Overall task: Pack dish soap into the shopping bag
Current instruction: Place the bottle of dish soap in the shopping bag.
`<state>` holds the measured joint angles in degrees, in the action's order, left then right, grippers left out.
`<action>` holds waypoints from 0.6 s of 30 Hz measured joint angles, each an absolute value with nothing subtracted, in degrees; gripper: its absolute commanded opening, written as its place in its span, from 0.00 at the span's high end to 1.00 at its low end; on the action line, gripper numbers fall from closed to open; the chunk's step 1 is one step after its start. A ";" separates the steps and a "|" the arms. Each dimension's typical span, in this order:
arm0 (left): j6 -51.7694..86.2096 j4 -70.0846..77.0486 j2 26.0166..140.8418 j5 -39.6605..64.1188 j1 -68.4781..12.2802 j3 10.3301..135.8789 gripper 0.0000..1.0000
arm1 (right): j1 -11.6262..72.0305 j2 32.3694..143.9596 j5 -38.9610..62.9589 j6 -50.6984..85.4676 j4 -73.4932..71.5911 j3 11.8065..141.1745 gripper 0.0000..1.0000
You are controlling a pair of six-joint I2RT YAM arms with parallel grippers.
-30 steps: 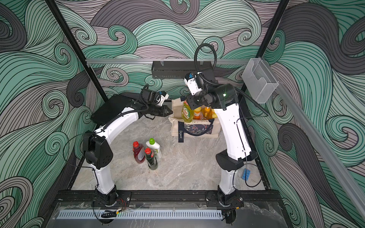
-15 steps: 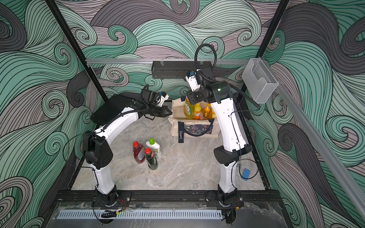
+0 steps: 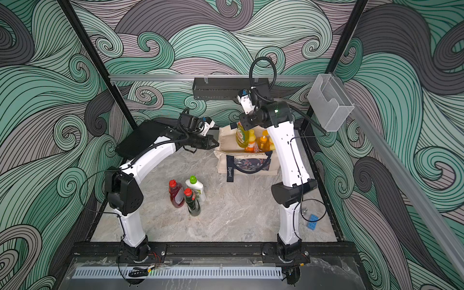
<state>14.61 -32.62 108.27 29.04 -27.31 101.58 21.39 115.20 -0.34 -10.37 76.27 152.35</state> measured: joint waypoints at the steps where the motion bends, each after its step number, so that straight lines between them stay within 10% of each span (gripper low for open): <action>1: 14.61 -32.62 108.22 29.08 -27.31 101.58 1.00 | 21.34 115.11 -0.14 -10.48 75.99 151.52 1.00; 18: 14.61 -33.95 107.79 30.41 -27.53 102.61 1.00 | 20.56 110.39 1.06 -13.21 70.37 135.06 1.00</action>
